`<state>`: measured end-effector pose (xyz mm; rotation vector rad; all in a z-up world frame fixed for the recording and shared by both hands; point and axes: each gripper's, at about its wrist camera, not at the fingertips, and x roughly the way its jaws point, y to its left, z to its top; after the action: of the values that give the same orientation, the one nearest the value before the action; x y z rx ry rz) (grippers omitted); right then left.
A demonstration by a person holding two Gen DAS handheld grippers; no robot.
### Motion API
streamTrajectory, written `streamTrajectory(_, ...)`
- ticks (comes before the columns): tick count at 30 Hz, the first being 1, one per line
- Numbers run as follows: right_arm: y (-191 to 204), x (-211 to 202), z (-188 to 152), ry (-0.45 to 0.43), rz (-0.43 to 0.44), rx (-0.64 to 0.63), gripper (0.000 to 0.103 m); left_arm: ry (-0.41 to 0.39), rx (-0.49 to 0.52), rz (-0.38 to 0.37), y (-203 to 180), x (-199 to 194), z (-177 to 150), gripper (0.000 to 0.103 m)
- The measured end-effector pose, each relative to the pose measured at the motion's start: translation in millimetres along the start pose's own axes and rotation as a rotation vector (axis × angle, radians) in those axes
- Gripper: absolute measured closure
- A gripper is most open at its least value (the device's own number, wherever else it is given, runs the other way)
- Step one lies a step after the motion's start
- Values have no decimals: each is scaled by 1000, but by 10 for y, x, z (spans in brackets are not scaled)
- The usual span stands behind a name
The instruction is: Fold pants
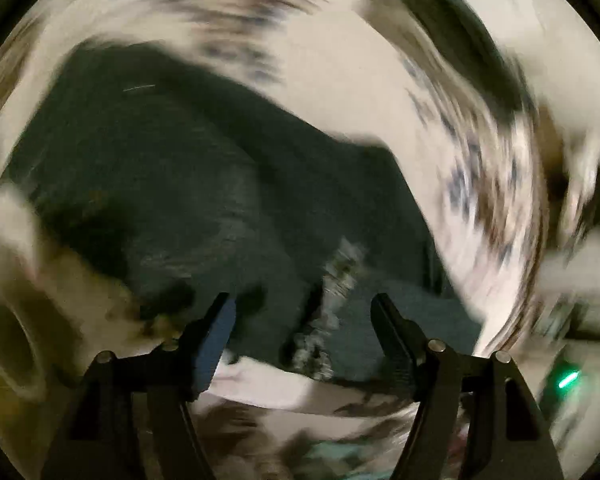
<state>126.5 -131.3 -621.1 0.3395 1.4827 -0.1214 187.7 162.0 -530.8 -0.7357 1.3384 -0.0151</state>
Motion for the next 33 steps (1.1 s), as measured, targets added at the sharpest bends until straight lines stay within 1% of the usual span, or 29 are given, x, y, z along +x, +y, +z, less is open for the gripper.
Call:
streamTrajectory(1, 50, 7, 1, 3, 0, -11, 10, -45, -106, -30, 335, -181, 37, 35)
streamTrajectory(2, 119, 12, 4, 7, 0, -20, 10, -93, -208, -53, 601, -281, 79, 35)
streamTrajectory(3, 171, 24, 14, 12, 0, -30, 10, -127, -274, -75, 706, -279, 109, 37)
streamTrajectory(4, 227, 41, 28, 17, -2, -39, 10, -159, -332, -110, 939, -323, 139, 37)
streamTrajectory(6, 332, 85, 44, 26, -7, -45, 10, -224, -418, -139, 1307, -352, 149, 40)
streamTrajectory(8, 434, 143, 68, 39, -12, -51, 10, -262, -477, -165, 1556, -317, 190, 40)
streamTrajectory(9, 483, 160, 87, 41, -16, -56, 10, -275, -513, -181, 1658, -271, 216, 40)
streamTrajectory(11, 592, 196, 109, 43, -30, -76, 10, -280, -552, -207, 1707, -89, 258, 40)
streamTrajectory(14, 755, 261, 137, 43, -53, -114, 10, -277, -583, -220, 1745, 178, 348, 40)
streamTrajectory(16, 823, 304, 140, 49, -62, -128, 10, -300, -578, -223, 1768, 252, 430, 52)
streamTrajectory(17, 844, 322, 142, 51, -65, -128, 10, -297, -562, -202, 1743, 259, 458, 64)
streamTrajectory(18, 858, 336, 147, 53, -68, -124, 10, -299, -550, -206, 1708, 244, 452, 75)
streamTrajectory(19, 867, 354, 150, 56, -68, -116, 10, -314, -529, -213, 1656, 206, 453, 78)
streamTrajectory(20, 868, 368, 150, 60, -65, -106, 10, -334, -501, -206, 1578, 131, 439, 80)
streamTrajectory(21, 863, 383, 152, 64, -62, -91, 10, -355, -477, -215, 1502, 47, 421, 81)
streamTrajectory(23, 859, 394, 157, 64, -60, -77, 10, -387, -430, -204, 1430, -75, 378, 81)
streamTrajectory(25, 875, 407, 163, 65, -63, -71, 10, -395, -401, -209, 1394, -46, 403, 81)
streamTrajectory(26, 889, 413, 164, 65, -66, -70, 10, -381, -412, -198, 1442, 21, 435, 80)
streamTrajectory(28, 905, 408, 152, 65, -65, -70, 10, -339, -469, -191, 1636, 205, 497, 70)
streamTrajectory(29, 901, 395, 149, 62, -66, -72, 10, -310, -505, -204, 1732, 328, 545, 66)
streamTrajectory(30, 895, 374, 146, 55, -66, -74, 10, -305, -531, -235, 1800, 398, 563, 58)
streamTrajectory(31, 880, 349, 140, 47, -69, -75, 10, -315, -549, -257, 1844, 421, 589, 57)
streamTrajectory(33, 900, 341, 141, 37, -85, -76, 10, -313, -581, -271, 1857, 439, 638, 53)
